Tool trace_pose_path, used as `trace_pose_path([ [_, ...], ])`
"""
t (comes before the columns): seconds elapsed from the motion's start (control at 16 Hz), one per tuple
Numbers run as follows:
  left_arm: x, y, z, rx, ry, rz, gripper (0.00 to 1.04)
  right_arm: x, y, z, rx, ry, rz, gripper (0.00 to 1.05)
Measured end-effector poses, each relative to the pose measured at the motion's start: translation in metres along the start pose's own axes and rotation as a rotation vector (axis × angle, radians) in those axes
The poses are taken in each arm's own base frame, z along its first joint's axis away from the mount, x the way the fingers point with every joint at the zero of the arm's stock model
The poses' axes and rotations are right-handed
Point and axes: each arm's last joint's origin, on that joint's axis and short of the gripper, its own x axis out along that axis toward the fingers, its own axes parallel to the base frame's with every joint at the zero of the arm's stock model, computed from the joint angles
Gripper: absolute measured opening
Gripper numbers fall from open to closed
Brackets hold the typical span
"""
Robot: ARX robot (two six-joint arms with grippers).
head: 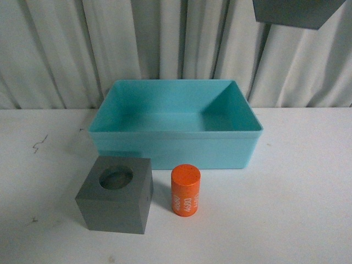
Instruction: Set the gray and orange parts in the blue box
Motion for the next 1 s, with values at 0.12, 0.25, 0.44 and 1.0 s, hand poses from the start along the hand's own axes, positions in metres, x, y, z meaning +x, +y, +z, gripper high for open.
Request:
trace_pose_path([
  [0.12, 0.0, 0.0, 0.0, 0.0, 0.0, 0.0, 0.98, 0.05, -0.004, -0.028, 0.001, 0.089, -0.029, 0.18],
  [0.25, 0.0, 0.0, 0.0, 0.0, 0.0, 0.0, 0.98, 0.089, 0.002, -0.052, 0.008, 0.154, -0.029, 0.18],
  [0.44, 0.0, 0.0, 0.0, 0.0, 0.0, 0.0, 0.98, 0.123, 0.019, -0.081, 0.017, 0.224, -0.001, 0.18],
  [1.0, 0.0, 0.0, 0.0, 0.0, 0.0, 0.0, 0.98, 0.157, 0.021, -0.16, 0.063, 0.398, -0.051, 0.18],
])
